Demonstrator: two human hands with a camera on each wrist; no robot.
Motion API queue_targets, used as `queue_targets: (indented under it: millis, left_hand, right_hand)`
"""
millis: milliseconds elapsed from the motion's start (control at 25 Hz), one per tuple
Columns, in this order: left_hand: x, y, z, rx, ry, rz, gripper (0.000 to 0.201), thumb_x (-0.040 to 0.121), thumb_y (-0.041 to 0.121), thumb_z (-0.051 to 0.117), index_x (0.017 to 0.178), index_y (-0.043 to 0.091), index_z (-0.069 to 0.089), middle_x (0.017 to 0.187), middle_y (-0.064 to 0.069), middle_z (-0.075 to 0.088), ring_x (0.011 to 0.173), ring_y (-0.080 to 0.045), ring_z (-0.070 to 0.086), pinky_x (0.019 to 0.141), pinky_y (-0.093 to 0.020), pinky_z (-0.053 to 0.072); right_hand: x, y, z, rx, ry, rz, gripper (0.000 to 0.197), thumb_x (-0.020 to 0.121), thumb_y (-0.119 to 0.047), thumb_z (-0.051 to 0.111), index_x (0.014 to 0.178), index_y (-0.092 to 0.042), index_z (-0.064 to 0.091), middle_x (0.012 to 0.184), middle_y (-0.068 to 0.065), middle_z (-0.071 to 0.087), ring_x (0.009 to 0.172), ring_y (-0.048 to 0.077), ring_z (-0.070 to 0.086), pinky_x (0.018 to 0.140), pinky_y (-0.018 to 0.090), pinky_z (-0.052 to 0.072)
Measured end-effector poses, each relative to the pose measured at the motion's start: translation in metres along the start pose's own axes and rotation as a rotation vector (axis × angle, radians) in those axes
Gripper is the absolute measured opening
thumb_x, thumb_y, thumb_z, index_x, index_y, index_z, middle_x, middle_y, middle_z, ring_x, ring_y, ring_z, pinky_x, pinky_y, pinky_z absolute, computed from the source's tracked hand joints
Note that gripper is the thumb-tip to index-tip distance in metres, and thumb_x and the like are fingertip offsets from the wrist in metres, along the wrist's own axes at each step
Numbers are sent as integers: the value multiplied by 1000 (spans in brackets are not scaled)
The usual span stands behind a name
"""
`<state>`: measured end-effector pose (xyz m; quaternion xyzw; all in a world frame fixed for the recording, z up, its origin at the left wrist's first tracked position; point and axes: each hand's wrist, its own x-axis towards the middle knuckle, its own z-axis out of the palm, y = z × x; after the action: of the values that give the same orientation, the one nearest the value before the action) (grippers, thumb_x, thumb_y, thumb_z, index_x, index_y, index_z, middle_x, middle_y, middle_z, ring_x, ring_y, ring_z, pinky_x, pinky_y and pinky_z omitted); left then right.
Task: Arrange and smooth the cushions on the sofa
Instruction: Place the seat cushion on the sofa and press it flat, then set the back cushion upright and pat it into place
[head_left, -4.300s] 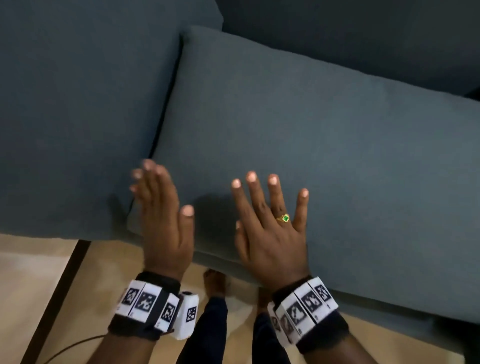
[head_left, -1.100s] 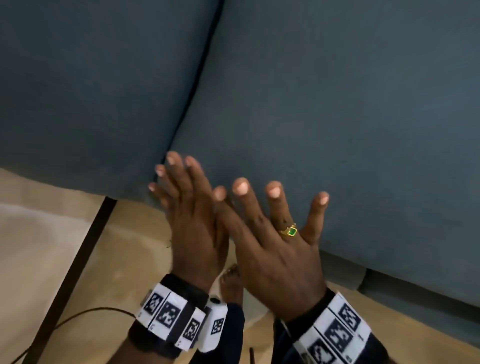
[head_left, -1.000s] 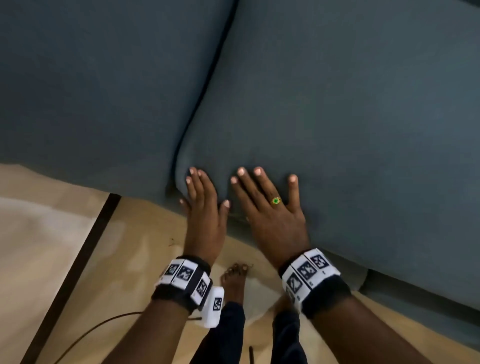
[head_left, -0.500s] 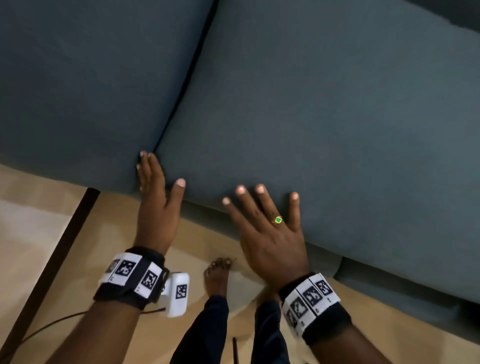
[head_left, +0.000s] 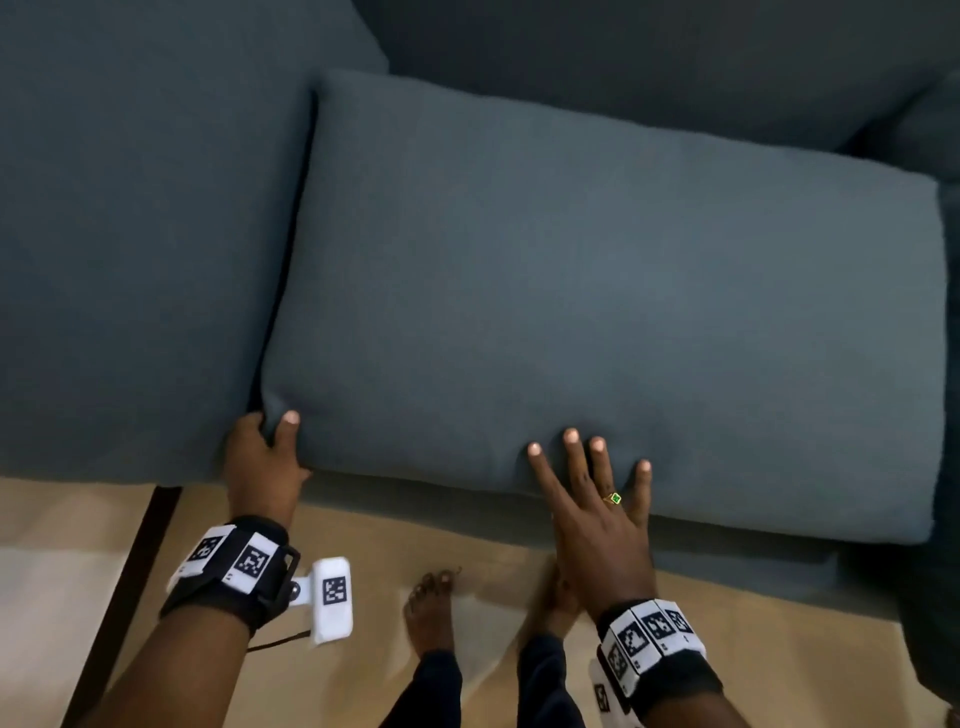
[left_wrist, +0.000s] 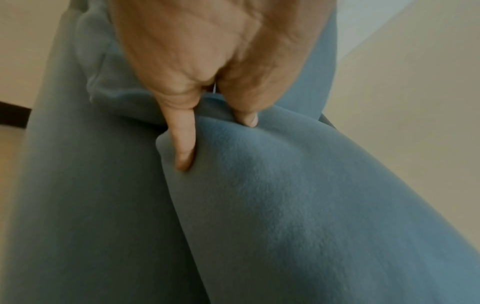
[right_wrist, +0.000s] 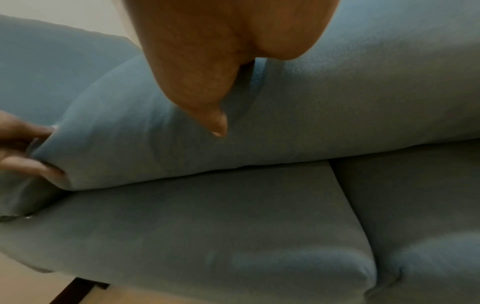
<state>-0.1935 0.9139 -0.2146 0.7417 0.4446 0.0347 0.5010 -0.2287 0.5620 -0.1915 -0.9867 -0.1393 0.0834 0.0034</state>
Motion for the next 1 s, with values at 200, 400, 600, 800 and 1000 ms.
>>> queue_targets:
  millis: [200,400,600,800,1000]
  left_hand:
    - [-9,20,-6,-308,-53,-266,64,95,44,64,142,5,46,139,-14,51,124,-39,54,80,-47,58]
    - [-95,23,55,-493,-289,-507,54,102,56,39,132,11,48,118,-18,57,105,-38,63,97,-58,52]
    - [-124,35,100,-314,-113,-216,44,106,34,46,72,6,51,46,-3,59,35,-8,55,34,-16,37]
    - [-175,130,57,-372,-54,-77,45,105,34,49,68,10,48,42,2,48,32,-5,42,33,-14,30]
    - [-224,297,38,-431,-37,173,43,103,35,46,65,15,47,37,5,46,31,-9,39,31,-17,28]
  right_hand:
    - [1,72,-14,-1,47,319,131,63,-33,91,163,-26,7,170,2,6,155,26,5,119,68,3]
    - [-2,119,-2,-49,128,239,80,88,-5,47,161,-14,17,168,4,7,152,31,21,112,75,16]
    - [7,159,-23,-151,183,-53,66,91,-10,38,156,-21,38,162,-3,36,150,34,29,108,82,13]
    - [13,178,-111,-36,323,-111,70,83,-17,80,147,-24,51,150,-3,53,143,31,43,101,87,15]
    - [71,237,-288,117,417,-113,39,94,-20,69,133,-22,65,139,9,63,121,33,65,108,82,18]
